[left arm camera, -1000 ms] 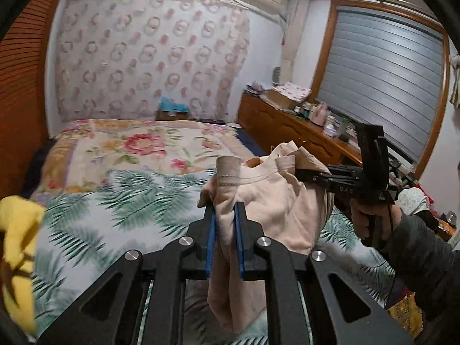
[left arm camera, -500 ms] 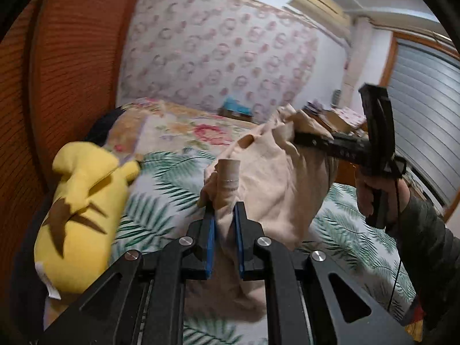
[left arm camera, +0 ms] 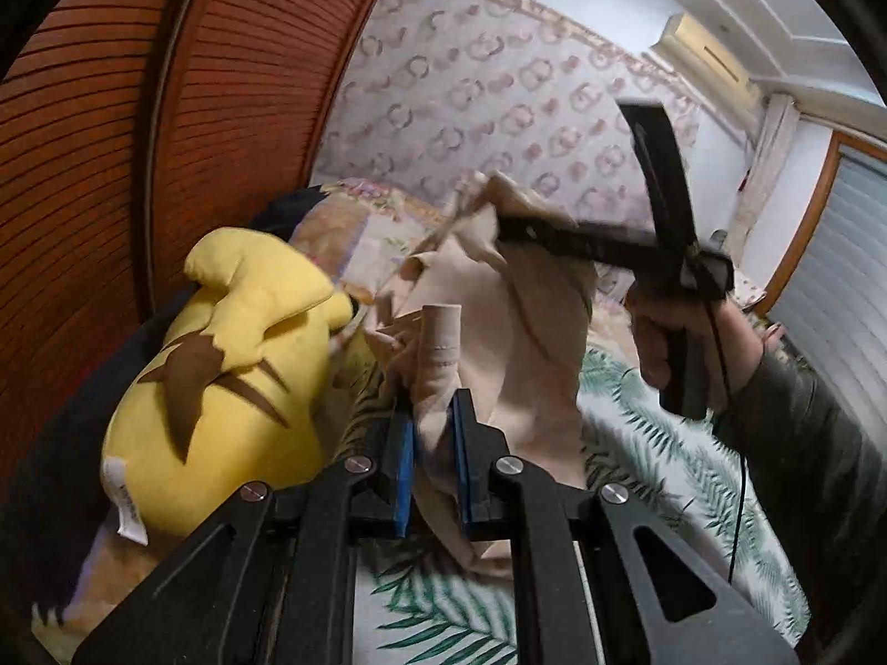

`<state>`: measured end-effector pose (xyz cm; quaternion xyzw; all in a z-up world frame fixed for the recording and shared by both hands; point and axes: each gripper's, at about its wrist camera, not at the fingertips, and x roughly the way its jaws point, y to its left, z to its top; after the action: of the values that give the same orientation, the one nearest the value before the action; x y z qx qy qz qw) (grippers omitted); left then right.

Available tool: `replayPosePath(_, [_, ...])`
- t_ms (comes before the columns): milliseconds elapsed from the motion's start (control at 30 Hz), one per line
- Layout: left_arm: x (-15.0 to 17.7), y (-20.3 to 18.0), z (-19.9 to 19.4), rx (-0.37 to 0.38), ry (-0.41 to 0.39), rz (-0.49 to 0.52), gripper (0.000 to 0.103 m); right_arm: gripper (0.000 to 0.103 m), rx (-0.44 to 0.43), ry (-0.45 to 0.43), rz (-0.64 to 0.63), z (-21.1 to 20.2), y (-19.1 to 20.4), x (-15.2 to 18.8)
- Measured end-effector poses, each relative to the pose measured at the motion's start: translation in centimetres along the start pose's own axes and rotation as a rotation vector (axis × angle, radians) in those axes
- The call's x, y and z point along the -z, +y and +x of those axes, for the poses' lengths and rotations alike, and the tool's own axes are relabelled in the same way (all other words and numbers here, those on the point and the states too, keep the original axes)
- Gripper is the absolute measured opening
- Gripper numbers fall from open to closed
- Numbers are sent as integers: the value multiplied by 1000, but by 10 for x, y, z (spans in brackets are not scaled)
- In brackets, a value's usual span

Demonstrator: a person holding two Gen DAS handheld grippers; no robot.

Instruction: Fold small clothes

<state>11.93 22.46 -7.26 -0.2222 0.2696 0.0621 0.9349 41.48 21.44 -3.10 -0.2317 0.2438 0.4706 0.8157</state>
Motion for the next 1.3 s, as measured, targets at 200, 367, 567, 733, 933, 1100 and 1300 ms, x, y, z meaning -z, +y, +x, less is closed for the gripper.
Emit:
replayPosePath(200, [10,7,2,-63,29,19,13,19,-29,41,5,34,-2,-7])
replayPosePath(367, [10,7,-1,-125,24,56,29,33,-39,43,65,33,-15,-9])
replayPosePath(567, [7,-10,-10,-95,-23,140,81,50,8,10,137,0,-42,-1])
replayPosePath(733, [9,-25,9,-93,43,200,81,52,11,68,217,-15,-56,26])
replayPosePath(933, [18,-27,31,-99,163,224,81,52,-16,142,381,0,-74,49])
replayPosePath(1100, [21,-29,37,-115,202,243,81,52,-77,150,473,18,-87,48])
replayPosePath(1300, [22,-29,44,-119,236,244,81,35,-142,110,580,39,-110,51])
